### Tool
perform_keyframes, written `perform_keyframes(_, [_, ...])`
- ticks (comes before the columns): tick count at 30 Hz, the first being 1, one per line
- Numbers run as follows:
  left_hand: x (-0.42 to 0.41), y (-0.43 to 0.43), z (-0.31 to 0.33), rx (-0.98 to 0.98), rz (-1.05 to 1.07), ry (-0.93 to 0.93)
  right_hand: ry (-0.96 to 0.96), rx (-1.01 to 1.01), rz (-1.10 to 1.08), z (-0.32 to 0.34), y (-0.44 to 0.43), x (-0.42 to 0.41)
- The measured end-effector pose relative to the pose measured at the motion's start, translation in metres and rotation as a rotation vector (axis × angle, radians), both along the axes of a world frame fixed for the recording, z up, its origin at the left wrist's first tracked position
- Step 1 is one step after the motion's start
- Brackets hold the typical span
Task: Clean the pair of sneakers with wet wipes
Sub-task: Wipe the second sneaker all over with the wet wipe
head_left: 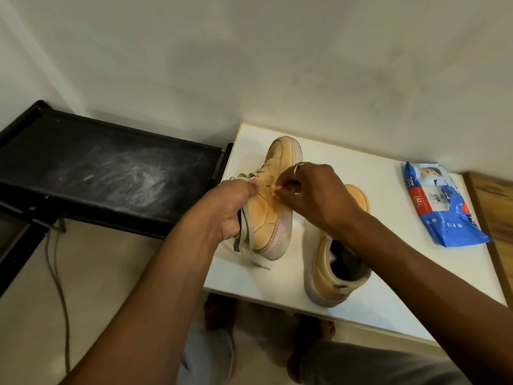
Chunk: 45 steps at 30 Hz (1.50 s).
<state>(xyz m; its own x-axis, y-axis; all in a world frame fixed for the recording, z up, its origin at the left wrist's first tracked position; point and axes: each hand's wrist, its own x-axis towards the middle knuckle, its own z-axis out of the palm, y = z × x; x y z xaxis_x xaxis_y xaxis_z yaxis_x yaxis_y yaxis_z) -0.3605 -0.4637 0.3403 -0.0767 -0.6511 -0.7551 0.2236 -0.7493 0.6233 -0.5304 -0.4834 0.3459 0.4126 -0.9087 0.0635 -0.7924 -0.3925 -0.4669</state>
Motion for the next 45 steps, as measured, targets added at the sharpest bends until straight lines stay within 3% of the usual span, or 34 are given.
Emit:
perform_keyframes(3, [-0.001, 0.000, 0.002, 0.004, -0.004, -0.004, 0.010, -0.027, -0.013, 0.000, -0.004, -0.001])
perform_keyframes(8, [0.000, 0.000, 0.000, 0.012, 0.036, -0.007, -0.003, 0.106, 0.210, 0.002, 0.011, 0.007])
perform_keyframes(15, [-0.005, 0.001, 0.001, -0.016, 0.025, -0.010, 0.021, -0.047, 0.016, -0.002, -0.005, 0.001])
perform_keyframes(24, [-0.003, 0.001, 0.001, -0.004, 0.048, -0.015, 0.030, 0.238, 0.198, 0.011, 0.004, 0.005])
perform_keyframes(30, [-0.005, 0.002, 0.002, -0.017, 0.050, 0.007, 0.079, 0.011, 0.021, 0.004, -0.002, 0.003])
perform_keyframes(35, [-0.001, 0.001, 0.002, -0.005, 0.048, 0.046, -0.001, 0.265, 0.215, 0.010, 0.008, 0.007])
perform_keyframes(41, [-0.002, 0.000, 0.003, -0.014, 0.054, 0.075, -0.072, 0.051, 0.081, -0.002, 0.009, 0.013])
perform_keyframes(45, [0.000, 0.000, 0.003, -0.001, 0.056, 0.078, -0.102, 0.264, 0.221, 0.009, 0.016, 0.017])
